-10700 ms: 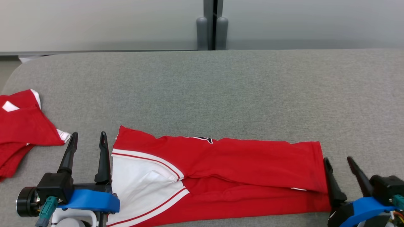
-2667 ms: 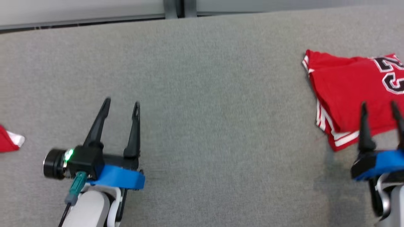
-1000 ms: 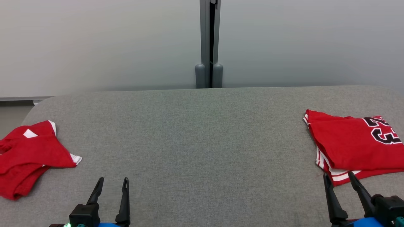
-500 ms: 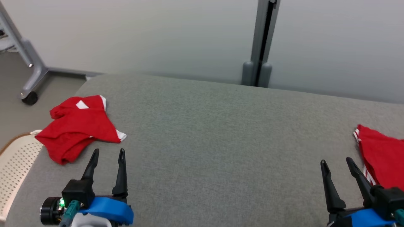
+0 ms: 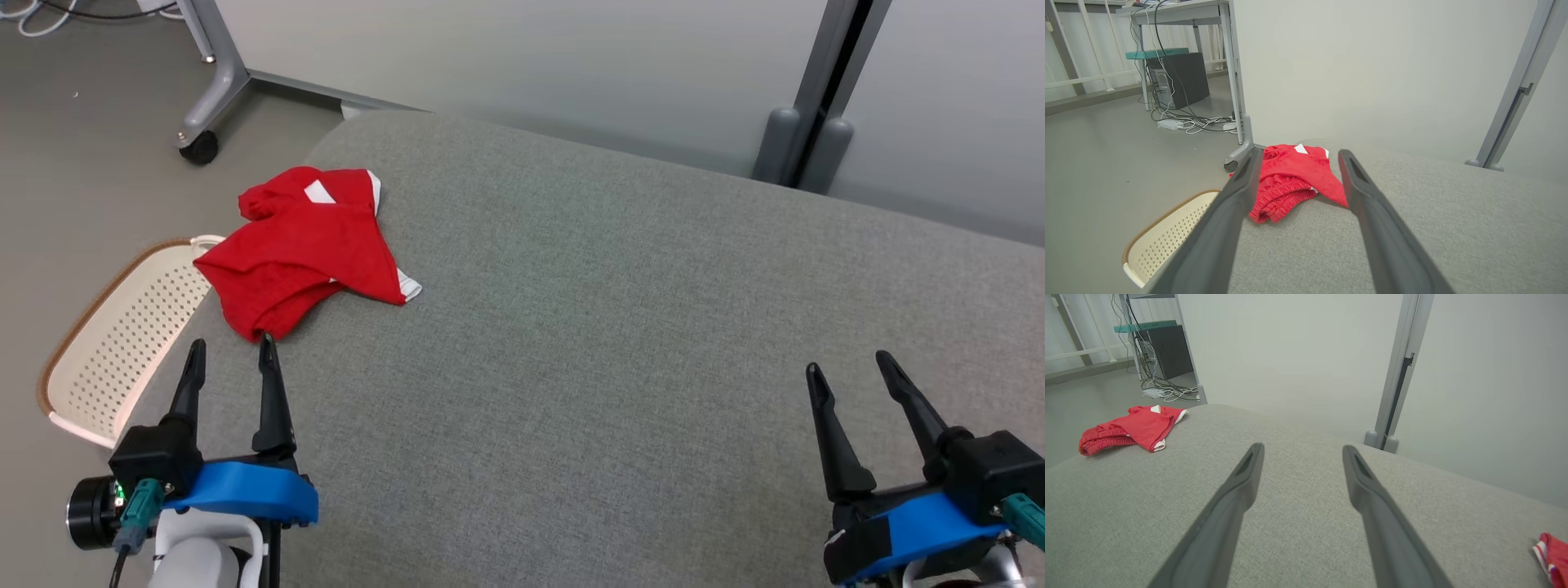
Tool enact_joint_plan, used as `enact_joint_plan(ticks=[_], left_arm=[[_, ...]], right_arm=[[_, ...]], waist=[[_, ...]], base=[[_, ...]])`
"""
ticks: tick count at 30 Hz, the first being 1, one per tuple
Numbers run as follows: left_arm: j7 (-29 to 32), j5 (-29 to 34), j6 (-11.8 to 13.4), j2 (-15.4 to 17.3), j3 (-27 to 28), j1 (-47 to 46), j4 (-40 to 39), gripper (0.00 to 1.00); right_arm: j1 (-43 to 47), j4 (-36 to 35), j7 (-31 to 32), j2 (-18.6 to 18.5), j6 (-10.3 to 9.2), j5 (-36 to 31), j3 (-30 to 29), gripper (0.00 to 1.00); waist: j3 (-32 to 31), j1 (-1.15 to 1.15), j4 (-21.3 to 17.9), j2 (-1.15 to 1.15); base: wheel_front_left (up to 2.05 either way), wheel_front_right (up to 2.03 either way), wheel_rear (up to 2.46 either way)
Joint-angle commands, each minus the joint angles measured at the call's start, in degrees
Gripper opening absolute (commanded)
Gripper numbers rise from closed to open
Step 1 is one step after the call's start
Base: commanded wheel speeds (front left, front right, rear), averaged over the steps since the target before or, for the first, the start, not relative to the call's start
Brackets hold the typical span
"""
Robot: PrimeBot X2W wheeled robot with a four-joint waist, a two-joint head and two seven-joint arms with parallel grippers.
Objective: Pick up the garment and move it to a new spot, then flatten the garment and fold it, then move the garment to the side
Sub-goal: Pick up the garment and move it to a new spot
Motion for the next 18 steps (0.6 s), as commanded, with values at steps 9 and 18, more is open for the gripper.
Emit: enact_joint_plan(ticks=[9,18], left_arm=[[-0.2,0.7,-4.8,-3.1,3.8,-9.8,7.8,1.00],[0.1,-2.0,-10.6,-5.1,4.5,-27.9,30.4,1.00]], right_arm=[[-5.1,-4.1,3.0,-2.4,0.00,-1.6,0.5,1.00],[-8.8,-8.0,5.4,-4.3,0.00,-3.1,-0.5,1.00]], waist=[[11.1,0.00,-0.9,-0.01],[21.3,0.00,-3.0,-0.01]], base=[[0.00,0.00,0.00],[0.00,0.00,0.00]])
